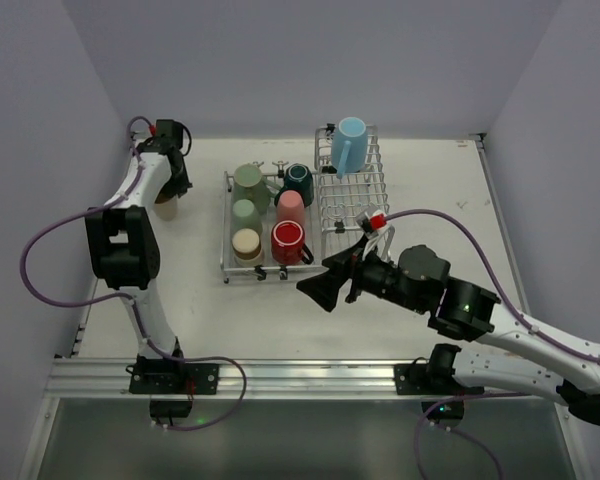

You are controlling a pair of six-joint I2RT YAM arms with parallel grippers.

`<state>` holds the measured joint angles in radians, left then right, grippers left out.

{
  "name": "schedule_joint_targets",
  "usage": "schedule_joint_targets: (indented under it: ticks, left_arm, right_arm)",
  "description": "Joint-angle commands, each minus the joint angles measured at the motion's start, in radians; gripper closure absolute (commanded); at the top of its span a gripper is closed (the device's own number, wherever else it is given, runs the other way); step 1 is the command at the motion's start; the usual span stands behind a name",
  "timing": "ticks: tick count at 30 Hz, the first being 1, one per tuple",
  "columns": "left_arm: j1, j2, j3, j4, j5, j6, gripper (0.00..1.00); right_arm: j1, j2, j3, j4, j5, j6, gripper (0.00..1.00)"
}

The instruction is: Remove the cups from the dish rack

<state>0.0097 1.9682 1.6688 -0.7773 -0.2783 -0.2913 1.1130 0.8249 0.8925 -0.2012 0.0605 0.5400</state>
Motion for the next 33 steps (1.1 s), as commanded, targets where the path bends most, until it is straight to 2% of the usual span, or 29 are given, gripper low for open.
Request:
schedule_joint_targets:
  ticks: [1,5,8,9,12,20,27,33]
  left_arm:
    - [0.042,0.032,0.095,-0.056,0.042,0.041,1.00]
    - [0.070,0.055,0.100,-0.051,0.091,0.035,0.98]
    - [0.091,0.066,0.100,-0.048,0.123,0.037,0.83]
    - [0.096,0.069,0.101,-0.048,0.129,0.037,0.72]
    - [0.110,0.070,0.105,-0.051,0.142,0.040,0.57]
    - [0.118,0.018,0.131,-0.056,0.151,0.024,0.26]
    - [0.118,-0.167,0.129,0.018,0.191,-0.025,0.11]
    - [0.115,-0.348,0.045,0.142,0.274,-0.078,0.08]
  right_arm:
    - [0.007,0.002,0.000,-0.026,0.044,-0.035,0.01]
    - [0.007,0.019,0.013,-0.030,0.041,-0.040,0.01]
    - [0.007,0.025,0.020,-0.035,0.044,-0.043,0.01]
    - [0.007,0.026,0.025,-0.038,0.054,-0.046,0.01]
    - [0.007,0.028,0.043,-0.061,0.088,-0.057,0.01]
    - [0.007,0.026,0.120,-0.132,0.119,-0.098,0.01]
    - [-0.001,0.026,0.204,-0.181,0.208,-0.143,0.01]
    - [-0.079,0.072,0.286,-0.231,0.216,-0.173,0.01]
